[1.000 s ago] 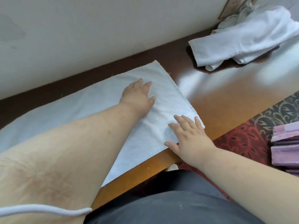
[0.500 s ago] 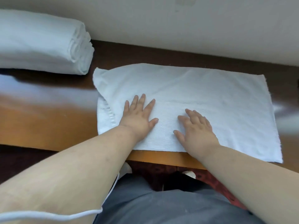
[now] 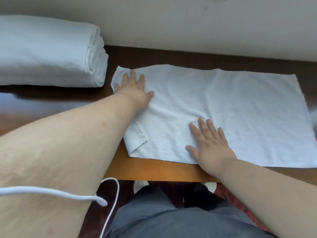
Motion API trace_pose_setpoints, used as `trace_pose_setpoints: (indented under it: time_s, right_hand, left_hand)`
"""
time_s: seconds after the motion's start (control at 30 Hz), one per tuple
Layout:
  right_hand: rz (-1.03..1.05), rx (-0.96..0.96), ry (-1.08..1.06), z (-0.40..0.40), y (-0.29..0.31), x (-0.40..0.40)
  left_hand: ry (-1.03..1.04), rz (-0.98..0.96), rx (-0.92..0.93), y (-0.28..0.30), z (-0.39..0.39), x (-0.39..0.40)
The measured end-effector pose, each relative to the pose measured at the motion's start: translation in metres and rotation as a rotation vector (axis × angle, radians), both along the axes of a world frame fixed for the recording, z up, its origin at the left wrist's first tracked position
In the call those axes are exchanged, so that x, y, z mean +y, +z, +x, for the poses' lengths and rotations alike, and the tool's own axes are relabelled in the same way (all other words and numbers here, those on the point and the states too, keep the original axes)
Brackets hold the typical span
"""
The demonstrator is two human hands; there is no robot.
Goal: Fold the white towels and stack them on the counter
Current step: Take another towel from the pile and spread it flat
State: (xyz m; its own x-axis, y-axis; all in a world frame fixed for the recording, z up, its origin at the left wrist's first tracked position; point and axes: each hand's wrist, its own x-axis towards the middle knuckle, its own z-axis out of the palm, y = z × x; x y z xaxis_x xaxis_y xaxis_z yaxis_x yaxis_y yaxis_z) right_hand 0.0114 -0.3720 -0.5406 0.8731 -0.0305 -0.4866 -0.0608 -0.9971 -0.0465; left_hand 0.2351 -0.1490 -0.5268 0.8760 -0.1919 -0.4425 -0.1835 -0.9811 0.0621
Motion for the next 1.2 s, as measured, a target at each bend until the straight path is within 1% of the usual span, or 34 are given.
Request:
trace_pose_setpoints:
  time_s: [0.13,0.23,0.3,0.33,0.43,0.5,0.57,0.63,0.7,0.73,0.77,0.83,0.9,0.93,1.0,1.03,1.1,1.2]
  right_hand:
    - [-0.016,0.012,-0.008,0.0,0.0,0.0]
    - [-0.028,0.011,-0.021,-0.002,0.0,0.004]
    - [-0.028,0.015,-0.034,-0.002,0.001,0.006]
    - [-0.025,0.018,-0.042,-0.001,0.002,0.007]
    - [-0.031,0.025,-0.052,0.0,0.002,0.009]
    - [-0.031,0.024,-0.061,0.0,0.002,0.01]
    - [-0.034,0.031,-0.056,0.001,0.003,0.012]
    - [-0.036,0.041,-0.06,0.001,0.004,0.013]
    - [-0.011,0.032,-0.087,0.003,0.01,0.017]
    - [0.009,-0.003,-0.078,0.005,0.015,0.022]
    - [0.033,-0.072,-0.029,0.006,0.021,0.03]
    - [0.139,-0.224,0.169,0.011,0.03,0.056]
    - [0.271,-0.296,0.398,0.018,0.032,0.089]
    - [0.313,-0.263,0.49,0.023,0.032,0.105]
    - [0.338,-0.139,0.562,0.032,0.029,0.13]
    - [0.308,-0.092,0.568,0.037,0.027,0.136]
    - [0.241,-0.088,0.579,0.044,0.027,0.141]
    - [0.25,-0.082,0.535,0.049,0.029,0.142]
  left_hand:
    - [0.01,-0.076,-0.03,0.0,0.032,-0.002]
    - [0.12,-0.11,-0.162,0.002,0.047,-0.002]
    - [0.135,-0.06,-0.264,0.006,0.059,0.001]
    - [0.108,-0.004,-0.271,0.008,0.066,0.004]
    - [0.002,0.181,-0.187,0.016,0.084,0.01]
    - [-0.031,0.219,-0.152,0.02,0.091,0.01]
    - [-0.039,0.207,-0.101,0.026,0.097,0.011]
    - [-0.003,0.138,-0.082,0.029,0.104,0.016]
    - [0.061,0.028,-0.141,0.028,0.107,0.023]
    - [0.098,-0.023,-0.181,0.028,0.105,0.026]
    - [0.142,-0.068,-0.214,0.028,0.103,0.027]
    - [0.213,-0.134,-0.255,0.028,0.091,0.027]
    - [0.199,-0.183,-0.265,0.026,0.07,0.026]
    - [0.178,-0.22,-0.25,0.023,0.056,0.026]
    - [0.199,-0.301,-0.199,0.018,0.019,0.03]
    - [0.247,-0.343,-0.184,0.016,-0.002,0.033]
    - [0.372,-0.414,-0.174,0.013,-0.046,0.042]
    - [0.563,-0.57,-0.131,0.012,-0.1,0.061]
